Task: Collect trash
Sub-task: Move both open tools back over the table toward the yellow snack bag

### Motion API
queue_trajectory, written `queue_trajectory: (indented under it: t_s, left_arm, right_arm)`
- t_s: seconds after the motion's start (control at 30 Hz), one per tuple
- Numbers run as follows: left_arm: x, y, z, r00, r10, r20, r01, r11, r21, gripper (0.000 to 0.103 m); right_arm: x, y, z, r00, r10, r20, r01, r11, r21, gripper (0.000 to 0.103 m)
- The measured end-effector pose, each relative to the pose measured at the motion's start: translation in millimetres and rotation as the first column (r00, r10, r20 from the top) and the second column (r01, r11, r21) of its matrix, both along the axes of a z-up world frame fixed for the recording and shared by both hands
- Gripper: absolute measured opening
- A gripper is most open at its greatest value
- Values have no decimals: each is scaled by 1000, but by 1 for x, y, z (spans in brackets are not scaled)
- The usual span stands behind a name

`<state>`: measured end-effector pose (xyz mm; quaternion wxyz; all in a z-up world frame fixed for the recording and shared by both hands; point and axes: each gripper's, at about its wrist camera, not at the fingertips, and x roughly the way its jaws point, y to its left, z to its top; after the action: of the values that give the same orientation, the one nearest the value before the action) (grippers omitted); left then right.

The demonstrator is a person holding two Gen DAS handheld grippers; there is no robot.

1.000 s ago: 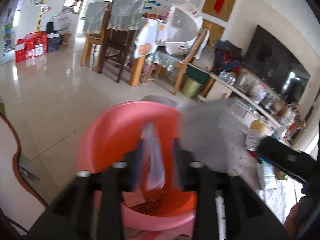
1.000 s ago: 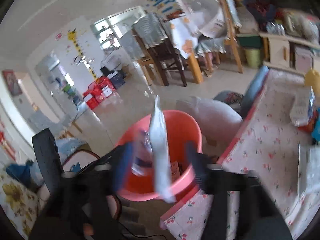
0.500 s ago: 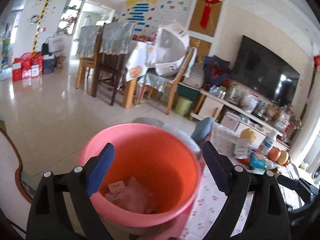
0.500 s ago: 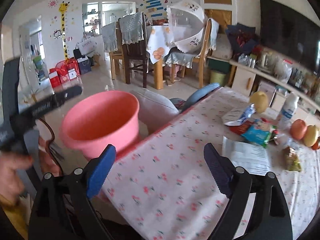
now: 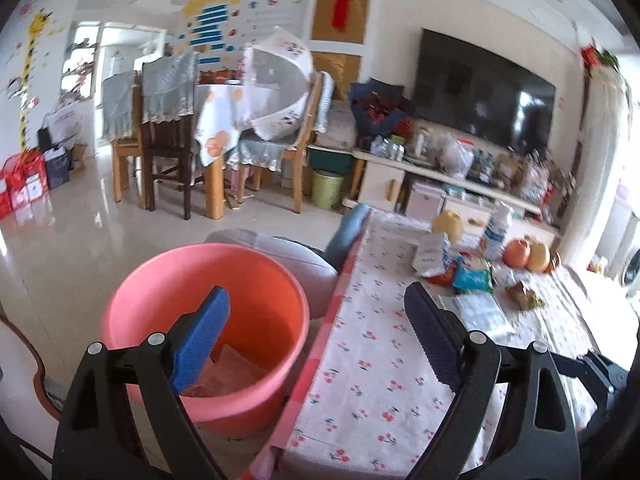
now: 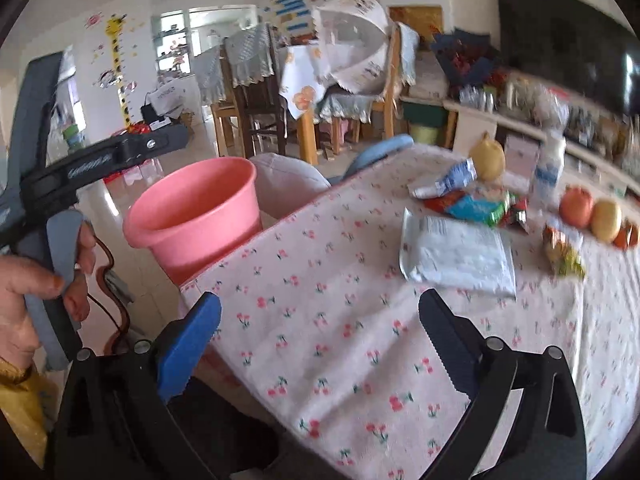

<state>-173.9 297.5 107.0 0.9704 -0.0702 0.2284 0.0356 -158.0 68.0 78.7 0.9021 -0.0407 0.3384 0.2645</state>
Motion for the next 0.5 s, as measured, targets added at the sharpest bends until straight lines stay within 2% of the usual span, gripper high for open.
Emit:
queue_trajectory:
  t_s: [0.1, 0.23, 0.5]
  left_arm:
    - [2, -23, -1, 999, -33, -33, 34, 998, 48, 90]
    - [6, -46, -2, 995, -71, -71, 77, 994, 73, 90]
    - [13, -93, -4, 986, -122, -115, 139, 978, 154, 90]
  right_arm:
    - [4, -14, -1, 999, -25, -38, 26, 999, 22, 98]
    - [10, -33, -2, 995, -55, -78, 58, 998, 36, 98]
    - [19, -76, 3, 987, -144, -76, 149, 988, 52, 98]
